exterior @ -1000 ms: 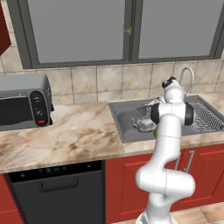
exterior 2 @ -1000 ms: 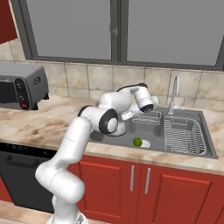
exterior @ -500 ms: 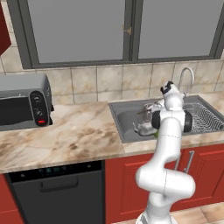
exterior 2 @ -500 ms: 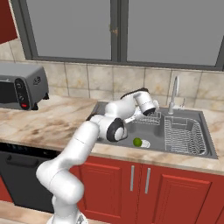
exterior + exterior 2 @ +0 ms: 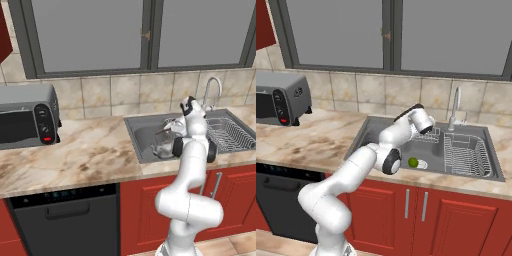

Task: Open the cabinet, pick the kettle from the cabinet, and place it in the sink.

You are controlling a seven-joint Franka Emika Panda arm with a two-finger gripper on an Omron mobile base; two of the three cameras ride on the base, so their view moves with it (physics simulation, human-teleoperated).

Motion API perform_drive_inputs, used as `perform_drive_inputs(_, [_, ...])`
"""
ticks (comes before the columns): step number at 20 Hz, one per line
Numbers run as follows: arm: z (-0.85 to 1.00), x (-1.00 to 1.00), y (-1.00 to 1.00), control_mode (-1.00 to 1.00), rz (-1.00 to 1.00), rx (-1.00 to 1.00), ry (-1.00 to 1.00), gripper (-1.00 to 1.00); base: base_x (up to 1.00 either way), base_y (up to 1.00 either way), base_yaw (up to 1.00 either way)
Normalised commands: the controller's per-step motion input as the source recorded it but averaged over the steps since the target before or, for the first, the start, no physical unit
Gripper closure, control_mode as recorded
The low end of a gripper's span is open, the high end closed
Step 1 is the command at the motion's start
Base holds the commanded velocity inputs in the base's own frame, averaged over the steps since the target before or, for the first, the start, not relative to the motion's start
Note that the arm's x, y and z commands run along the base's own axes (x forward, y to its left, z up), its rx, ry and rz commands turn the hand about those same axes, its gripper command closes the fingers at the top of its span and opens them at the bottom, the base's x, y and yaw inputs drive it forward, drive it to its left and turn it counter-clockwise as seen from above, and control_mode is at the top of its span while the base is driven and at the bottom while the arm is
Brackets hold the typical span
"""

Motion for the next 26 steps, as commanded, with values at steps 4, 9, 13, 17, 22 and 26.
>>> perform_drive_inputs(4, [-0.18,0.23,-0.05,-1.0,0.21,0.07,0.0,1.0,0.0,0.0,0.0])
perform_drive_inputs(9, [-0.11,0.27,-0.09,-1.0,0.21,0.11,-0.05,1.0,0.0,0.0,0.0])
perform_drive_inputs(13, [-0.17,0.3,-0.1,-1.0,0.17,0.1,-0.02,1.0,0.0,0.0,0.0])
perform_drive_inputs(17, [-0.07,0.39,-0.16,-1.0,0.1,0.1,0.0,1.0,0.0,0.0,0.0])
perform_drive_inputs(22, [-0.03,0.45,-0.2,-1.0,0.02,0.07,0.0,1.0,0.0,0.0,0.0])
perform_drive_inputs(26, [-0.17,0.41,-0.15,-1.0,0.0,0.0,0.0,1.0,0.0,0.0,0.0])
